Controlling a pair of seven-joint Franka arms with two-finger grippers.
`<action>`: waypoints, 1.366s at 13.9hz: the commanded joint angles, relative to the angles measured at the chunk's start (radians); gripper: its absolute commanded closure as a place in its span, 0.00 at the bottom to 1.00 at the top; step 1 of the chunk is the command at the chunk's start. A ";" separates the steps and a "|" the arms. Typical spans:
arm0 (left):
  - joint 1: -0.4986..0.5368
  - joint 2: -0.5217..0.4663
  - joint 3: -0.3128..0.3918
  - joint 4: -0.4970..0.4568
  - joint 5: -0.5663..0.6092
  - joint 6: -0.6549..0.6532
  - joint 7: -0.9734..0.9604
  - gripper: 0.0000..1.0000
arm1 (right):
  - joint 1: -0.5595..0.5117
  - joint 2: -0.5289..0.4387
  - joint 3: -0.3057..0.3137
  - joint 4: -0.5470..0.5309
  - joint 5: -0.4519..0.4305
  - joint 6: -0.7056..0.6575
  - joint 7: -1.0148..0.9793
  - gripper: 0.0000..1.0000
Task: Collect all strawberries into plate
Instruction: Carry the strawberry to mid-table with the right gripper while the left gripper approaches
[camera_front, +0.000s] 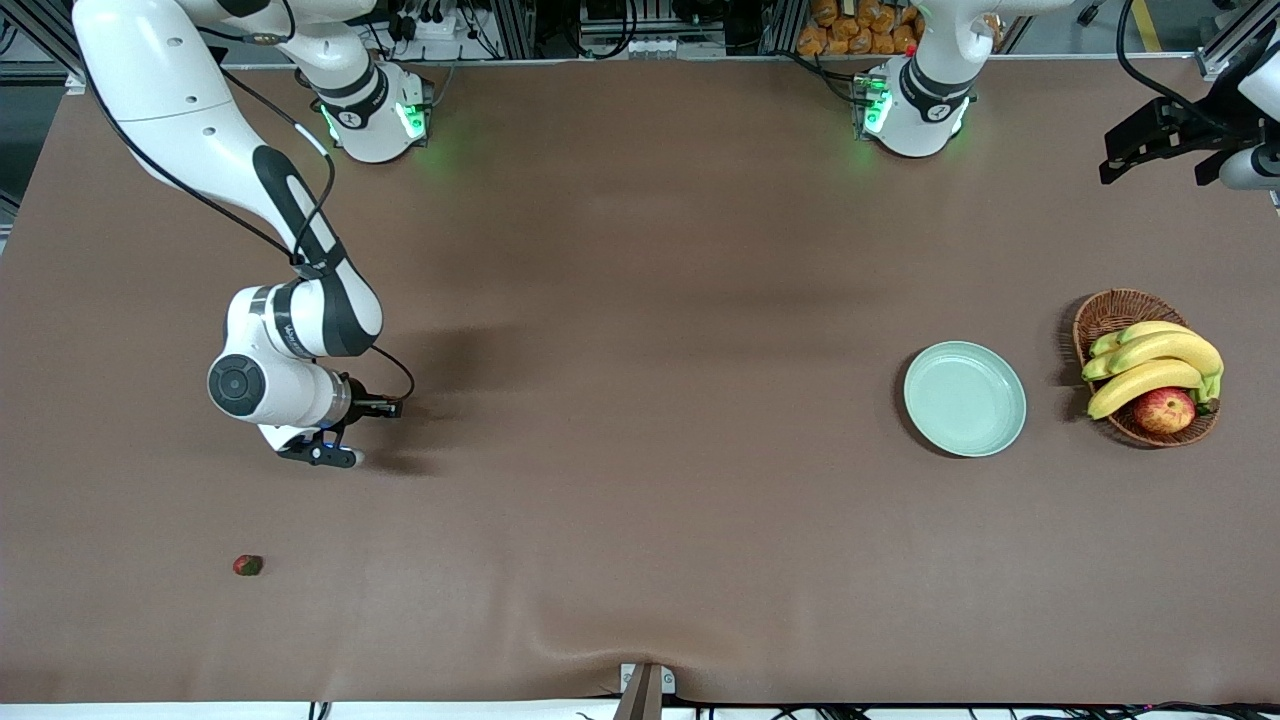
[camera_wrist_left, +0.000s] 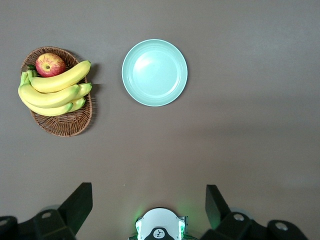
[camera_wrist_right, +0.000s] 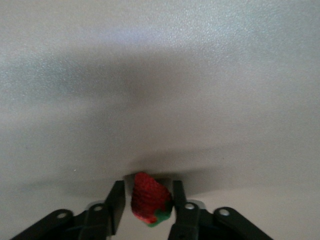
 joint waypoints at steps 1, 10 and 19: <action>0.006 -0.004 -0.001 -0.003 -0.022 0.003 0.002 0.00 | -0.002 -0.016 0.002 -0.014 -0.015 0.001 -0.001 0.99; 0.004 -0.004 -0.003 -0.021 -0.024 0.014 0.002 0.00 | 0.108 -0.008 0.011 0.324 0.110 -0.265 0.230 1.00; -0.005 -0.001 -0.010 -0.052 -0.024 0.029 0.002 0.00 | 0.331 0.089 0.011 0.544 0.258 -0.234 0.614 1.00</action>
